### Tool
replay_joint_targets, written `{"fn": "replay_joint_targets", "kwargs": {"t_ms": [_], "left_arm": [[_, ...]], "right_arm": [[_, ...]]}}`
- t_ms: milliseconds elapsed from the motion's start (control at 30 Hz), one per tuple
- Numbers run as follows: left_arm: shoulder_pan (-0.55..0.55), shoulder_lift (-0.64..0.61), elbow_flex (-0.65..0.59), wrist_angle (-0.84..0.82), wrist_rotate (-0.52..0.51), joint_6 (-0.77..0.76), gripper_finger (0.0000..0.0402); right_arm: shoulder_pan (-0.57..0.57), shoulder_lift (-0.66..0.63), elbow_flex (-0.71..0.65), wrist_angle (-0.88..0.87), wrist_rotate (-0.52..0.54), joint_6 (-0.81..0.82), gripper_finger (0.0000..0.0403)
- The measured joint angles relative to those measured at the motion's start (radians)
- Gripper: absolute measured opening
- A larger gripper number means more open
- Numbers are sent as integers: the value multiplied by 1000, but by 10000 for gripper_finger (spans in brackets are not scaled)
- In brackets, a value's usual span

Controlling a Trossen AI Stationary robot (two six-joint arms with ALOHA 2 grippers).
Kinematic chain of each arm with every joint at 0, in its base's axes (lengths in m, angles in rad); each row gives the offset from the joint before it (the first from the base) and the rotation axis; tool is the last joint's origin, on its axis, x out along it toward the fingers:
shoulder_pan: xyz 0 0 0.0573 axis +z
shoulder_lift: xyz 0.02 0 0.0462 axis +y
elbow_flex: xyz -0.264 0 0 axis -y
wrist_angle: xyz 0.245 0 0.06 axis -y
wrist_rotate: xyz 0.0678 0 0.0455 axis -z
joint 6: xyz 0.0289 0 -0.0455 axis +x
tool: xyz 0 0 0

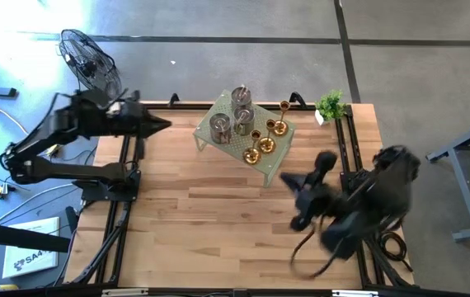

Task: Pick & Place candle stick holders
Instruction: Return to Home Position

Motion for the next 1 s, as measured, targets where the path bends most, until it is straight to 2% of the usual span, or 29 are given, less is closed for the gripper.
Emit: {"fn": "replay_joint_targets", "kwargs": {"t_ms": [133, 267, 400, 533, 667, 767, 900, 1000], "left_arm": [[0, -88, 0, -94, -24, 18, 2], [0, -199, -2, -169, -78, 39, 1], [0, -353, -57, -180, -104, 53, 1], [0, -524, -151, -179, -106, 44, 0], [0, -680, -249, -169, -99, -30, 0], [0, -769, -340, -151, -28, -89, 0], [0, -754, -418, -141, 94, -134, 0], [8, -750, -542, 47, 212, -116, 0]], "right_arm": [[-6, -170, -32, -73, -30, 114, 17], [38, -402, -173, -51, -74, 190, 7], [127, -659, -427, -64, -16, 377, 6], [227, -926, -781, 20, 12, 518, 4], [287, -1153, -1137, 241, 21, 513, 3], [314, -1296, -1363, 474, 16, 417, 2], [329, -1422, -1619, 844, -43, 199, 1], [328, -1482, -1778, 1107, -114, 38, 1]]}}
